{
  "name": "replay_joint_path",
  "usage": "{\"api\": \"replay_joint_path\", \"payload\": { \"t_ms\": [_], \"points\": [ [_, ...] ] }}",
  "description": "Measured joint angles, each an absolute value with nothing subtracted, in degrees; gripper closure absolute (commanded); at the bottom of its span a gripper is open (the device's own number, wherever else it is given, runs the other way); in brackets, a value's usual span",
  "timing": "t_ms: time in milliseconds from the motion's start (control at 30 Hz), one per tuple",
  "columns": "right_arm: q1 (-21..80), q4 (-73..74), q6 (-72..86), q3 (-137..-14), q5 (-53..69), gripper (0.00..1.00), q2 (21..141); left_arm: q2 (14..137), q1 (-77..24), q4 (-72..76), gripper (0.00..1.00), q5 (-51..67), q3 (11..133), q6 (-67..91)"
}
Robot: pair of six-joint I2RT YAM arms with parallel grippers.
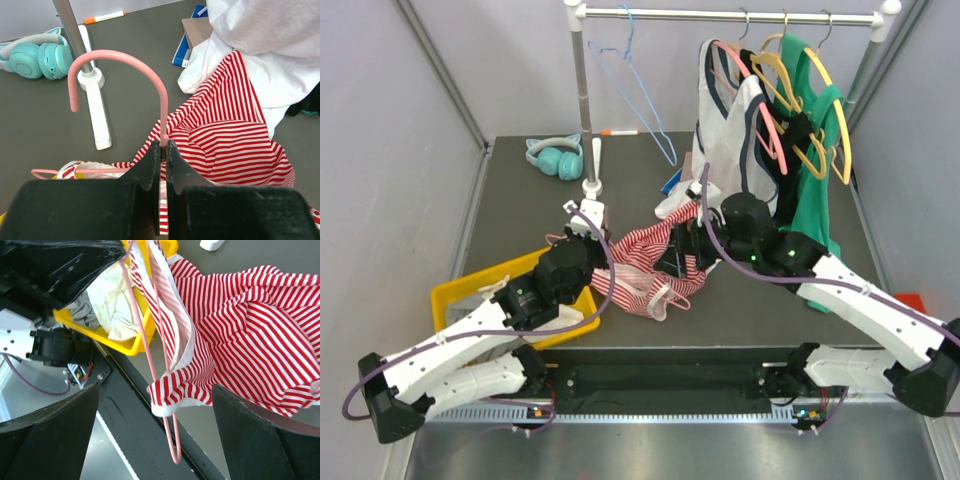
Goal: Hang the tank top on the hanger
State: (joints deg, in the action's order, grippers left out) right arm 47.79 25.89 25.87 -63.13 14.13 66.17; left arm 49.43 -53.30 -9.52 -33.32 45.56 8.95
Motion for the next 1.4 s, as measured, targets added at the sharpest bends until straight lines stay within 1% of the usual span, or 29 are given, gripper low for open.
{"api": "replay_joint_path", "payload": {
  "t_ms": [167, 300, 667, 767, 800, 867, 967, 1000, 1033, 1067, 1100, 1167, 1233, 1267, 1333, 1367, 1400],
  "points": [
    [48.27, 28.14, 21.3, -62.7, 13.98, 0.13, 61.78, 49.34, -53.3, -10.37, 1.0, -32.29, 45.76, 9.04],
    [51.4, 28.86, 18.35, -60.64, 13.87, 0.17, 59.86, 49.78, -53.3, -11.22, 1.0, -31.68, 46.52, 8.86],
    [58.65, 27.0, 16.49, -55.09, 8.29, 0.21, 62.85, 51.29, -53.3, -11.99, 1.0, -28.01, 49.71, 8.23],
    [58.96, 25.17, 16.4, -53.87, 6.61, 0.27, 62.87, 51.29, -53.3, -12.32, 1.0, -26.65, 50.83, 8.21],
    [58.98, 24.6, 16.27, -53.56, 6.24, 0.31, 62.89, 51.29, -53.3, -12.4, 1.0, -26.35, 51.05, 8.21],
    [59.02, 23.55, 16.08, -53.12, 5.74, 0.34, 63.11, 51.29, -53.3, -12.71, 1.0, -25.67, 51.44, 8.23],
    [59.05, 21.74, 16.05, -52.36, 5.28, 0.42, 63.4, 51.29, -53.3, -13.32, 1.0, -24.82, 51.57, 8.25],
    [59.09, 21.15, 16.05, -52.03, 5.15, 0.52, 63.42, 51.29, -53.3, -13.61, 1.0, -24.4, 51.57, 8.25],
    [59.09, 20.64, 16.05, -51.72, 4.97, 0.59, 63.44, 51.31, -53.3, -13.82, 1.0, -23.92, 51.57, 8.27],
    [59.11, 20.43, 15.88, -51.64, 4.75, 0.77, 63.51, 51.31, -53.3, -13.93, 1.0, -23.55, 51.57, 8.27],
    [59.13, 19.92, 15.99, -51.55, 4.54, 0.85, 63.57, 51.31, -53.3, -13.98, 1.0, -23.24, 51.57, 8.32],
    [59.18, 19.05, 15.64, -51.4, 4.29, 0.94, 63.64, 51.42, -53.3, -13.98, 1.0, -22.87, 51.59, 8.43],
    [59.22, 18.65, 16.05, -51.37, 3.75, 0.97, 63.83, 51.68, -53.3, -13.96, 1.0, -22.74, 51.66, 8.47],
    [59.27, 18.61, 16.1, -51.31, 3.57, 1.0, 63.83, 51.79, -53.3, -13.93, 0.97, -22.74, 51.68, 8.51],
    [59.48, 18.41, 16.29, -50.92, 2.79, 1.0, 63.77, 51.99, -53.3, -13.96, 0.82, -22.74, 51.77, 8.71],
    [59.53, 18.17, 16.62, -50.5, 2.26, 1.0, 63.66, 52.1, -53.3, -14.02, 0.56, -22.72, 51.81, 8.86],
    [59.53, 17.98, 16.78, -50.09, 1.78, 1.0, 63.44, 52.14, -53.3, -14.13, 0.43, -22.57, 51.81, 9.02]
  ]
}}
